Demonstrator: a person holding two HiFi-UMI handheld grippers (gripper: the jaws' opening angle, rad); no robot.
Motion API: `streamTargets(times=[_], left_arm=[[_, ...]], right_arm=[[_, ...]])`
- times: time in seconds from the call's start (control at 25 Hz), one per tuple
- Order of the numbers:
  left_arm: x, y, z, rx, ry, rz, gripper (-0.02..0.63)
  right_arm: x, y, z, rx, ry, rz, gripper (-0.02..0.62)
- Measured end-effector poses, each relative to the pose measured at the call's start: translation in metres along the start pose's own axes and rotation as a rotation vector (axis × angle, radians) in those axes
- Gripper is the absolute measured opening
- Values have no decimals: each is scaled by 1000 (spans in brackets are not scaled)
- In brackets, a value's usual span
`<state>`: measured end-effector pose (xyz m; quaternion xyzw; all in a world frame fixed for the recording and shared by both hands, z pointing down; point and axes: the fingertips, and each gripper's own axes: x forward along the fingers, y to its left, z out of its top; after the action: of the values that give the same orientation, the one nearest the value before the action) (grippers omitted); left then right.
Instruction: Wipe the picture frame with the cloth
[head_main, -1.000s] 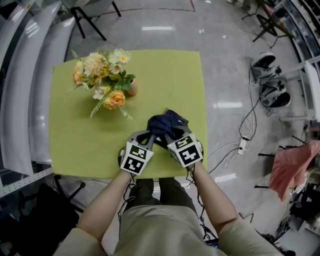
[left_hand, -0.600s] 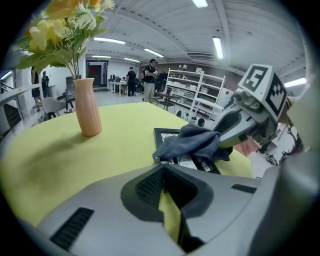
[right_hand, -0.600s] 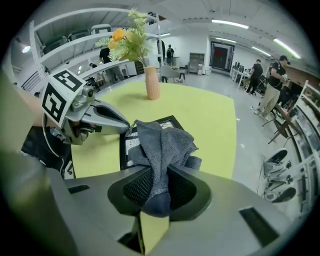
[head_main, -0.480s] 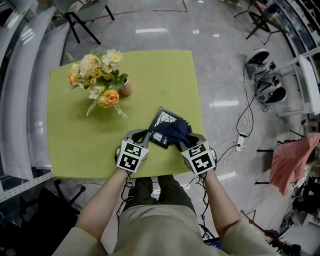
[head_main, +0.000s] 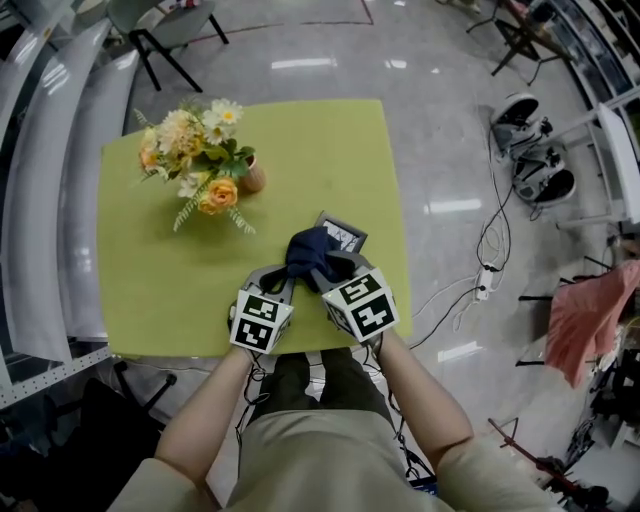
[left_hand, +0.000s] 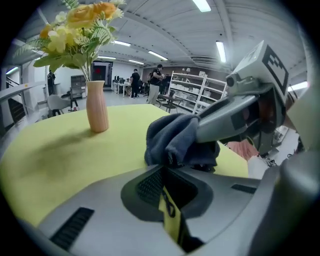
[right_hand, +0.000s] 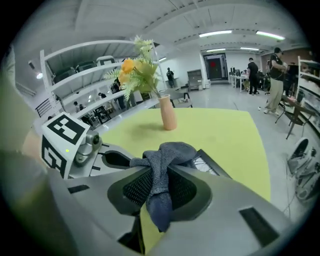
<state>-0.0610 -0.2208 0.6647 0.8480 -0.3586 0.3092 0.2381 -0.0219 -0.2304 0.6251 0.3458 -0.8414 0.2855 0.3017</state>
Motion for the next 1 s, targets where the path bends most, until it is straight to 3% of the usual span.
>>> streamTargets(times=[0.28,0.52,0.76,1.0], left_arm=[[1,4,-11,6,45,-2,8],[-3,12,-15,-39,45,12,8],[-13,15,-10,-28,35,31,8],[-33,10,9,-13,-9,46,8]], right_arm=[[29,19,-36,32,84,22,91],[5,9,-61,19,145,-19,89],[-36,-6,-90,23,217,-68,90],[-90,-27,-78,22,142,-167,91]])
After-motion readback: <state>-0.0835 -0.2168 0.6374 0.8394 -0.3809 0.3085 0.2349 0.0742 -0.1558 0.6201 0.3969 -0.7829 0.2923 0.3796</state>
